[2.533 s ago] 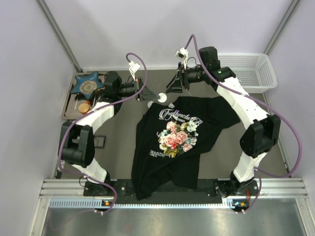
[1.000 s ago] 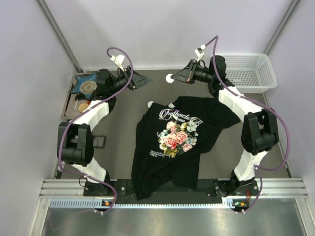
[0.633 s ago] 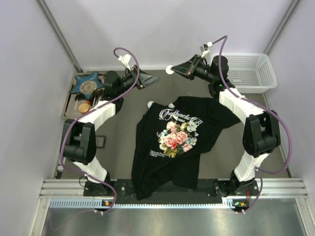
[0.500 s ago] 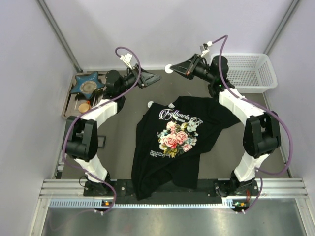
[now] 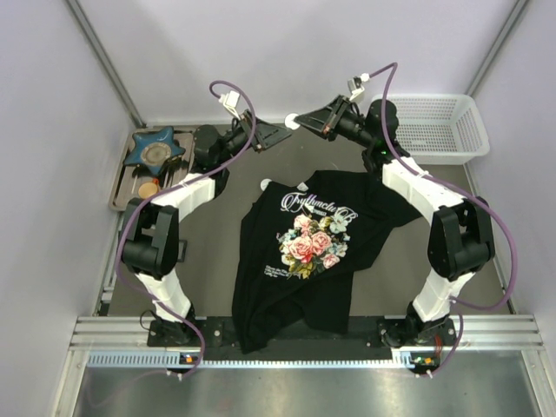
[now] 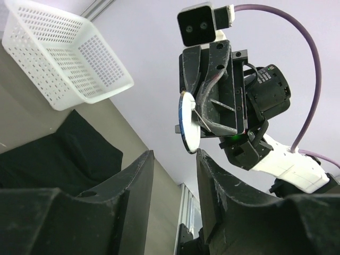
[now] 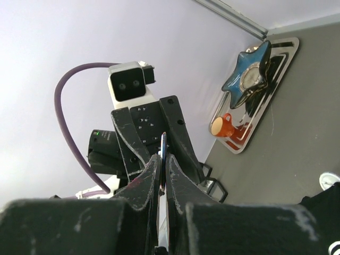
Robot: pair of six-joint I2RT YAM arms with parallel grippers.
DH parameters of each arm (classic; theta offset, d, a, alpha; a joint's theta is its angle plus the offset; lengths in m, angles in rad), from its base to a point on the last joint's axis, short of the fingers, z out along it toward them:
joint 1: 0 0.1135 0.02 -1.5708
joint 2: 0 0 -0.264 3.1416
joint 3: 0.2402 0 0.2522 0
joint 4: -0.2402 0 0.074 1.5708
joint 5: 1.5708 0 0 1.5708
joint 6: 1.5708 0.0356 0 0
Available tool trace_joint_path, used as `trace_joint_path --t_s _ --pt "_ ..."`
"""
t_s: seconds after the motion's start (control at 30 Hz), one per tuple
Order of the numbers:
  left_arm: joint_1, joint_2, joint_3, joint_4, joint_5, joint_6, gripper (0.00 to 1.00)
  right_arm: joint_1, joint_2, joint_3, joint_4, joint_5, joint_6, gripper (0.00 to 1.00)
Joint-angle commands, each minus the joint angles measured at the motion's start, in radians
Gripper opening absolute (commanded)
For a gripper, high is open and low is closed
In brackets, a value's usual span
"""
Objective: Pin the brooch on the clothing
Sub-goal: Open the brooch.
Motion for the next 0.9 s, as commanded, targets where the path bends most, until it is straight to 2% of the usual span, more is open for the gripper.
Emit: trace_joint_path --t_s 0.0,0.07,0.17,0.33,0.47,0.5,0.53,0.6,0.63,0.67,0.7,0.8,0.87 --pt "-0.009 0.008 0.046 0.102 -0.021 -0.023 0.40 0.015 -0.029 0.018 0.050 0.011 0.011 0.00" --pt "-0.009 0.014 0.051 0.093 -0.030 -0.021 0.34 0.015 -0.029 0.017 0.056 0.011 0.011 0.00" --pt "-0.011 0.020 0.057 0.093 -0.027 -0.024 0.29 0.018 -0.032 0.009 0.057 0.008 0.009 0.00" --pt "-0.014 0.025 0.059 0.118 -0.024 -0.033 0.34 0.018 -0.029 -0.006 0.068 0.008 0.012 0.00" --pt "-0.014 0.026 0.057 0.110 -0.030 -0.035 0.31 0.018 -0.023 0.001 0.071 0.001 0.011 0.00" --pt "-0.014 0.025 0.057 0.107 -0.029 -0.033 0.29 0.018 -0.022 0.003 0.071 -0.002 0.011 0.00" --pt "-0.014 0.028 0.057 0.106 -0.027 -0.033 0.21 0.018 -0.022 0.003 0.071 -0.003 0.009 0.00" --pt "-0.012 0.028 0.056 0.096 -0.023 -0.027 0.13 0.018 -0.017 0.009 0.074 -0.018 0.008 0.00" --pt "-0.012 0.026 0.056 0.090 -0.019 -0.024 0.05 0.016 -0.016 0.012 0.077 -0.028 -0.003 0.00" --pt "-0.009 0.020 0.051 0.080 -0.012 -0.014 0.00 0.010 -0.017 0.014 0.083 -0.040 -0.010 0.03" --pt "0.003 0.015 0.046 0.070 -0.004 0.008 0.00 0.003 -0.022 0.012 0.086 -0.072 -0.021 0.23" --pt "0.047 -0.020 0.034 -0.043 0.100 0.106 0.00 -0.048 -0.040 -0.003 0.083 -0.181 -0.107 0.55" --pt "0.069 -0.040 0.060 -0.248 0.242 0.189 0.00 -0.083 -0.039 0.001 0.076 -0.265 -0.197 0.63"
